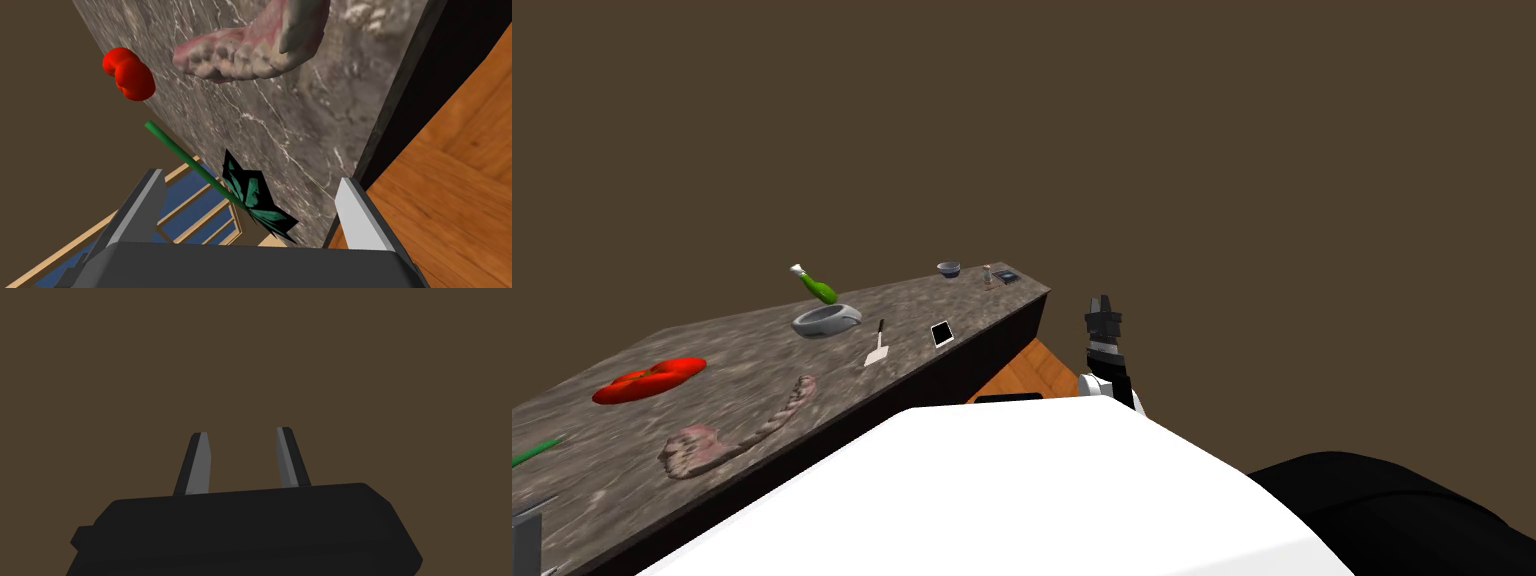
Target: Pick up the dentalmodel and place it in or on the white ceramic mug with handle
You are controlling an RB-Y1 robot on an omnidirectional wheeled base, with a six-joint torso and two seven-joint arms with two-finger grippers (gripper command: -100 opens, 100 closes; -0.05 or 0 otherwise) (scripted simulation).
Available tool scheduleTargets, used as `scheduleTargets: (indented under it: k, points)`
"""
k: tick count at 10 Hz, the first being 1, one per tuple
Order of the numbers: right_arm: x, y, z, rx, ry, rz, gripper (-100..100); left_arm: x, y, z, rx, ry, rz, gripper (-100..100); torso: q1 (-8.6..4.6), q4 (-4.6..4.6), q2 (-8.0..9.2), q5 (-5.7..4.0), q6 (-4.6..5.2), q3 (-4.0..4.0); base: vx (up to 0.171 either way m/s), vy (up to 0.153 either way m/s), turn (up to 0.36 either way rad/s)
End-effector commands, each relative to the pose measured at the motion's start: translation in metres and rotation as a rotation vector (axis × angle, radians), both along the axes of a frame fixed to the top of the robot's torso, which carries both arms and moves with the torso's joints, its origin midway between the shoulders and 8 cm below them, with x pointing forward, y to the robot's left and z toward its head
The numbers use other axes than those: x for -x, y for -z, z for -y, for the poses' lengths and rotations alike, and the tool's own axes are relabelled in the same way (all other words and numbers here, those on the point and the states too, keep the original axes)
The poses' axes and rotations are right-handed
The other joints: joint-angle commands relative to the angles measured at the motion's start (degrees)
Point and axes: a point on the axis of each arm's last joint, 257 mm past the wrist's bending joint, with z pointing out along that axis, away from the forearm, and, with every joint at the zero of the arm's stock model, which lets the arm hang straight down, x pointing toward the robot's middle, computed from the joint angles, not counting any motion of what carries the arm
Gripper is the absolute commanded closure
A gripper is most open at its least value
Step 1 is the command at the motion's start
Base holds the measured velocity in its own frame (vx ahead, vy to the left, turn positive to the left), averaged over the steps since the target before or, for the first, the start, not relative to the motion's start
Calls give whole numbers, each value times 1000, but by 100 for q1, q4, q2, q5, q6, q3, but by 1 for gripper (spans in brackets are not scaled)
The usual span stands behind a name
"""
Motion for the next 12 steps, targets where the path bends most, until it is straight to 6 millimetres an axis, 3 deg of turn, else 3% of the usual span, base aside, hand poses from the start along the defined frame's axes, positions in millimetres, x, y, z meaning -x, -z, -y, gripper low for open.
scheduleTargets:
  k: [1, 4, 8, 9, 10, 11, 12]
  points:
    - [0, 0, 0, 0, 0, 0, 0, 8, 2, -1, 21, -19, -10, -100, 0, 0, 0, 0, 0, 0, 101, -44, -31]
    - [0, 0, 0, 0, 0, 0, 0, 57, 16, -5, 109, -111, -40, -100, -4, -1, -5, -1, 0, -3, 156, -75, -66]
    - [0, 0, 0, 0, 0, 0, 0, 102, 26, -4, 198, -197, -58, -100, -2, -1, -1, -1, -1, -2, 147, -71, -50]
    - [0, 0, 0, 0, 0, 0, 0, 93, 24, -4, 180, -182, -55, -100, -5, -1, -2, -1, 0, -2, 68, -33, -2]
    - [0, 0, 0, 0, 0, 0, 0, 94, 25, -3, 185, -184, -56, 0, 7, 2, 19, 0, 0, 9, 12, -6, 2]
    - [0, 0, 0, 0, 0, 0, 0, 98, 31, -9, 187, -213, -53, -100, 17, 7, 38, 3, -1, 21, -52, -5, -212]
    - [0, 0, 0, 0, 0, 0, 0, 99, 33, -11, 188, -223, -52, -100, 22, 12, 62, 5, 5, 34, -90, -3, -190]
